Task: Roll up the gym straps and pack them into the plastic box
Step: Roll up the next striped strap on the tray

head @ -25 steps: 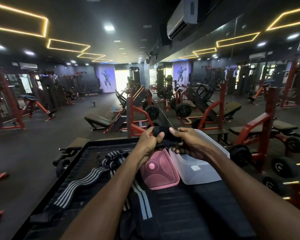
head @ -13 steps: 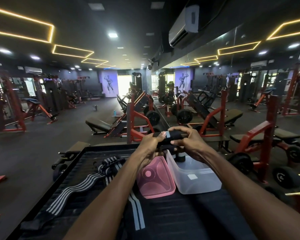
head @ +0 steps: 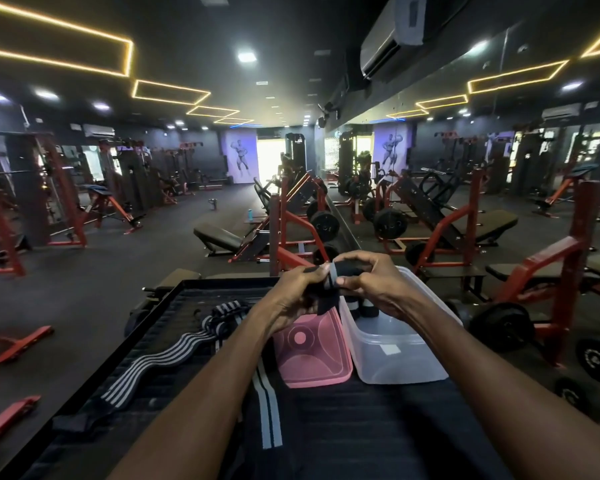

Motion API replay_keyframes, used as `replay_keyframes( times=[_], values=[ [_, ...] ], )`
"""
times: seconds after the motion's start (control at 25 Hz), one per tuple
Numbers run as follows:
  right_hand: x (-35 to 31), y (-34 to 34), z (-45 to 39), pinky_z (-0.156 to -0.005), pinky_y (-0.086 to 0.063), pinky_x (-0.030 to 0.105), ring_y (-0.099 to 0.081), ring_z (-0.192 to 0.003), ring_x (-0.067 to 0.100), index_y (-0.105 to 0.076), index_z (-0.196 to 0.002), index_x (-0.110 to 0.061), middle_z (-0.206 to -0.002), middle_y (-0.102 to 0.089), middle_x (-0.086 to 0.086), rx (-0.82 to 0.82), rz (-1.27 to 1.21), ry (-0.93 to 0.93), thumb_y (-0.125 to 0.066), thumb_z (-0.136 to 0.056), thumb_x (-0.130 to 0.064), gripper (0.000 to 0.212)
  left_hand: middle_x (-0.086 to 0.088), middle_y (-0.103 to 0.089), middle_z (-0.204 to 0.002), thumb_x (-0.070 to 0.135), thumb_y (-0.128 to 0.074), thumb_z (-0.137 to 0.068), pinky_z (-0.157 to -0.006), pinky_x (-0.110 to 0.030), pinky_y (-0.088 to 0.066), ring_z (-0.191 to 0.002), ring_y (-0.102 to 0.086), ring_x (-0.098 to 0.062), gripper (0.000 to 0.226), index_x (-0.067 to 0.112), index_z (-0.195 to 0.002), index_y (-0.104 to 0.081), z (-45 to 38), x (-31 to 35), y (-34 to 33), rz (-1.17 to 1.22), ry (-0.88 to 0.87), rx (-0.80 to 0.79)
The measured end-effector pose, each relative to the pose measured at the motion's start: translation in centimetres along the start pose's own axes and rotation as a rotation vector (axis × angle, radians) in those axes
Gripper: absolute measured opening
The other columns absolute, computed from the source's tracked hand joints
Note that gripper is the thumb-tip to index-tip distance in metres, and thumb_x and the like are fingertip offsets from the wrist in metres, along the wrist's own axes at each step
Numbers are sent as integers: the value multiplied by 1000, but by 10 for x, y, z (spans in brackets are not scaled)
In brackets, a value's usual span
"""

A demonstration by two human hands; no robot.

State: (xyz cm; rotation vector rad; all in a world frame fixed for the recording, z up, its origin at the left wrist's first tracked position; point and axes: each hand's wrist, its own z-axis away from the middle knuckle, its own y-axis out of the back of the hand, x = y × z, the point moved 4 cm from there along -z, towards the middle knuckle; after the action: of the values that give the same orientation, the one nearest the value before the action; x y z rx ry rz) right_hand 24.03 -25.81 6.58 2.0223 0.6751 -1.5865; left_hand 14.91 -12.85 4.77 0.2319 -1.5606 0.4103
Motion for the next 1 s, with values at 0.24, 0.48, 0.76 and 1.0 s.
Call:
replay_keyframes(
  times=[0.24,0.48,0.76,1.0],
  values=[
    [3,-13,-6,-62,-59,26,-69,-98,24,-68,-119,-10,-114,-69,14,-86,53,-15,-71,-79,13,47,-14,-65,-87,10,-65,-91,-60,-32,-49,-72,-59,-22,9,7,-99,-66,-9,-6,17,-33,-23,150],
    [7,-24,-11,-58,-55,23,-68,-79,16,-66,-116,-5,-97,-68,10,-186,123,-84,-72,-89,-9,29,-11,-73,-97,19,-72,-88,-64,-32,-52,-85,-67,-24,20,15,-106,-69,0,-5,29,-98,-39,127],
    [6,-33,-22,-89,-59,46,-67,-107,33,-75,-96,-12,-107,-71,15,-157,88,42,-79,-75,6,28,-20,-69,-109,8,-72,-86,-83,-45,-59,-101,-69,-34,24,13,-109,-65,2,-4,38,-5,-83,136],
    [1,-46,-22,-64,-60,32,-66,-84,26,-72,-102,-11,-98,-69,15,-216,30,-57,-75,-82,4,25,-11,-70,-102,-10,-65,-84,-94,-43,-55,-99,-67,-26,33,19,-101,-66,2,-3,46,-46,-223,228]
  ],
)
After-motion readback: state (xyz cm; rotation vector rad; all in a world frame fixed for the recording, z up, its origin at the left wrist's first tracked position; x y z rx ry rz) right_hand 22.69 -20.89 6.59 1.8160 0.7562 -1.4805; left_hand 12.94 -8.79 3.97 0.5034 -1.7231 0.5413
